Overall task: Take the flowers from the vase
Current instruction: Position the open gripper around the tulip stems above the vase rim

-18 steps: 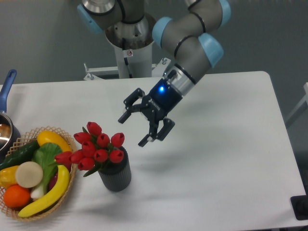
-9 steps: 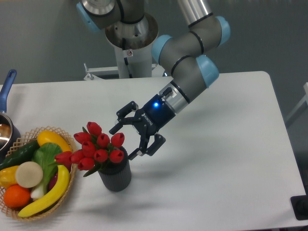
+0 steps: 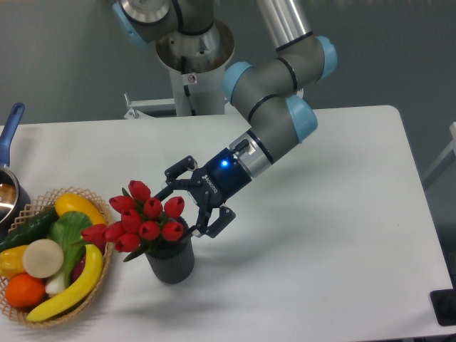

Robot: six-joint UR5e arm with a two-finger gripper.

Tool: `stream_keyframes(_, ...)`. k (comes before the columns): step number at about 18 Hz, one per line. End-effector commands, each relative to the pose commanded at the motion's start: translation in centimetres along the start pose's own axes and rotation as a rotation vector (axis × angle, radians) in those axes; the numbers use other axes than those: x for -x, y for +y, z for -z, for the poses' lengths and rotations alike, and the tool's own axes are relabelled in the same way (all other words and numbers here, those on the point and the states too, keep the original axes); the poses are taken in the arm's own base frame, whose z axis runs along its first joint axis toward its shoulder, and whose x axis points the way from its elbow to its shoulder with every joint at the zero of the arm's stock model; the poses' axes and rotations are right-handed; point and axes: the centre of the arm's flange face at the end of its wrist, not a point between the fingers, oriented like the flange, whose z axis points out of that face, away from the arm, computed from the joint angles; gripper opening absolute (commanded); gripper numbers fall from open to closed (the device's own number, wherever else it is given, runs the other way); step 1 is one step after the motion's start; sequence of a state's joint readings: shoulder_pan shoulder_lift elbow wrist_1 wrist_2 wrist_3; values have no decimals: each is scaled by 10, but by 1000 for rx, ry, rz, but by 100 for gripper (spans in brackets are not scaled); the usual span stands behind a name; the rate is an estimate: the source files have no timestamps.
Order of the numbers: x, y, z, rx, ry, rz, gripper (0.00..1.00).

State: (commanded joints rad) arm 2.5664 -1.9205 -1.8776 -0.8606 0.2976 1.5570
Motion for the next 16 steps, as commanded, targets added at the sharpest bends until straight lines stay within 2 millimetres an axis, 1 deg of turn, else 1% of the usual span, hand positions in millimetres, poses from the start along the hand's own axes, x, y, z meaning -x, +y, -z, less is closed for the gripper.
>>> stream_keyframes(4,-1,-1,-2,1,4,-3,100)
stream_keyframes(5,0,-2,-3,1,5,-5,99)
stream_keyframes(6,1,1,-5,1,8,1,86)
stream_keyframes(7,0,2,-9,1,15,0,81)
stream_keyframes(8,2,3,-9,1,15,0,80)
stream_keyframes(9,2,2,-9,1,15,-1,75)
stream_keyframes(13,3,2,-9,1,15,-1,66)
stream_keyframes(14,3,2,-9,1,15,-1,66)
stream_keyframes(16,3,2,-9,1,14,-3,61)
